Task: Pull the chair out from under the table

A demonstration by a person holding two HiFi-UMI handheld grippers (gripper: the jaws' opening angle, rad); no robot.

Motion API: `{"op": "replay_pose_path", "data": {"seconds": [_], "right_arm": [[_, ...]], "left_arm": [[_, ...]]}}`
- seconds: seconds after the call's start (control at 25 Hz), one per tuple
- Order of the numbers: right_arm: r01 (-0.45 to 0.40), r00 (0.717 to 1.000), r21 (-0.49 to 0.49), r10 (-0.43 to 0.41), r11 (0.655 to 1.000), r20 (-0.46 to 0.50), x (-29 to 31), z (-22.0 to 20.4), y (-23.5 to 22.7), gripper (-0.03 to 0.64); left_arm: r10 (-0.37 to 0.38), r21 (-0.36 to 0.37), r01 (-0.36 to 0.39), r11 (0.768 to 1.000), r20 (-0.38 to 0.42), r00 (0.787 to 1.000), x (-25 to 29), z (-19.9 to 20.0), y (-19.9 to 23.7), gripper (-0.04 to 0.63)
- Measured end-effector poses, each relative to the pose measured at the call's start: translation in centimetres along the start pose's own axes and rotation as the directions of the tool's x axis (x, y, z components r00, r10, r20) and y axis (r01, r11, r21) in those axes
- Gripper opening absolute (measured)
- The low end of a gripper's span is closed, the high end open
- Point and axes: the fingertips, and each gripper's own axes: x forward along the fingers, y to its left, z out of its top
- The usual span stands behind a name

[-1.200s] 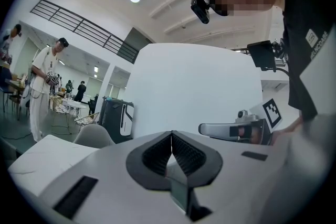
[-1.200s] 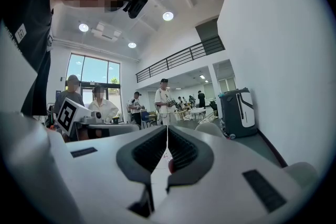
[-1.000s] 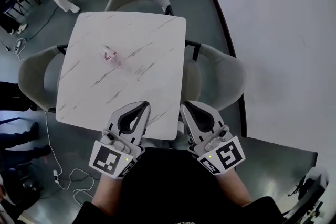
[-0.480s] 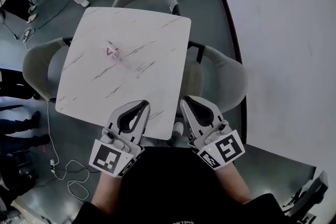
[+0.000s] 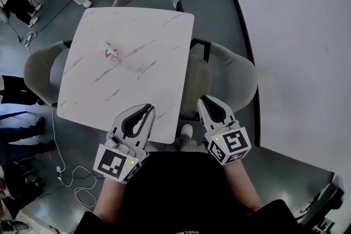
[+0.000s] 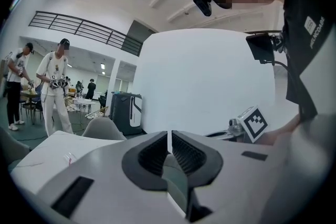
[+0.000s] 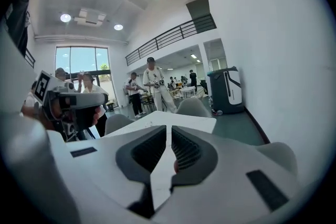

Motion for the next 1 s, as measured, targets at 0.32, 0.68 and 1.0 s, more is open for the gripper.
{"op": "replay_pose_path", "data": {"seconds": [0.32, 0.68, 1.0], "right_arm": [[0.216, 0.972, 0.091, -0.205, 0.972, -0.117, -2.2, -6.2, -9.1, 0.023], [0.399, 0.901, 0.153, -0.356, 0.904, -0.250, -5.0, -12.1, -16.9, 0.116], [0.526, 0.818, 0.215, -0.420, 0.823, -0.394, -7.0, -18.8, -22.3, 0.214]], "left_arm": [[-0.002, 0.025, 0.003, 1.000, -0.069, 0.998, 0.9, -1.4, -1.0, 0.009], [0.014, 0.011, -0.013, 1.000, -0.141, 0.990, 1.3, -3.6, -2.1, 0.017], [0.034, -0.007, -0.036, 0.999, -0.176, 0.984, 1.6, -4.9, -3.4, 0.028]]}}
